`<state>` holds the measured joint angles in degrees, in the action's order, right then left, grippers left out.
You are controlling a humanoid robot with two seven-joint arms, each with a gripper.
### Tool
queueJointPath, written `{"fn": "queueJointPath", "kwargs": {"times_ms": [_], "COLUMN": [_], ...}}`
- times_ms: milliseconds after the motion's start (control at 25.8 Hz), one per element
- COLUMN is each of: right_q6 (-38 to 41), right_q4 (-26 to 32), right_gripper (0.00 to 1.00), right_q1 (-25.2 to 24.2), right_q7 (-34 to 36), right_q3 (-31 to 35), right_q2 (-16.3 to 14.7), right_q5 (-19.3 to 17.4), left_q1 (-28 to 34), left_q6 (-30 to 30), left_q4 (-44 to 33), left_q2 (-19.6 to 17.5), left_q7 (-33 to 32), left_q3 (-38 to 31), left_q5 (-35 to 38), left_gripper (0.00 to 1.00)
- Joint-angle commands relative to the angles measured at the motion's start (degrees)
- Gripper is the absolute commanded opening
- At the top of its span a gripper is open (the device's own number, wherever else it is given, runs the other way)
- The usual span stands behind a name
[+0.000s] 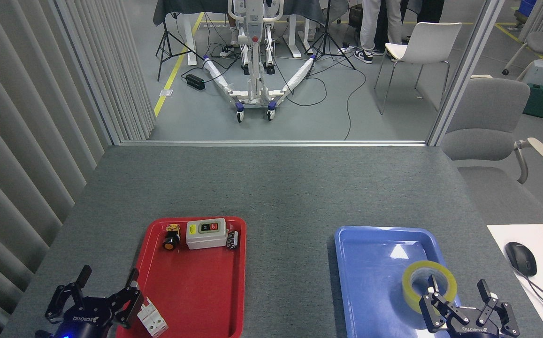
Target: Place and move tape with both arms
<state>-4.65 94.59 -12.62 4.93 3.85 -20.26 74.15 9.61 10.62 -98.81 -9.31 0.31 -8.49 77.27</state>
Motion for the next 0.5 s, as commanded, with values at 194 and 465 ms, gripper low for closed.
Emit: {"fn": "queueJointPath", "kwargs": {"times_ms": [194,465], "right_q6": [0.17,0.61], "right_q4": [-0.55,-0.28], "right_gripper": [0.99,0.99], "right_q1": [0.14,-0.12], "right_q7": [0.08,-0.28], "right_q3": [0.11,-2.00], "right_q2": [0.04,0.66], "right_q5": [0.20,0.20], "left_q1": [-0.38,-0.56], "left_q6": [6.26,5.47], "left_q4": [-0.06,0.64], "left_q2": [-0.79,-1.06], "left_q7": [0.04,0.04], "left_q3": [1.02,0.93], "left_q5": [-0.72,-5.90], "left_gripper": [1.00,1.00]}}
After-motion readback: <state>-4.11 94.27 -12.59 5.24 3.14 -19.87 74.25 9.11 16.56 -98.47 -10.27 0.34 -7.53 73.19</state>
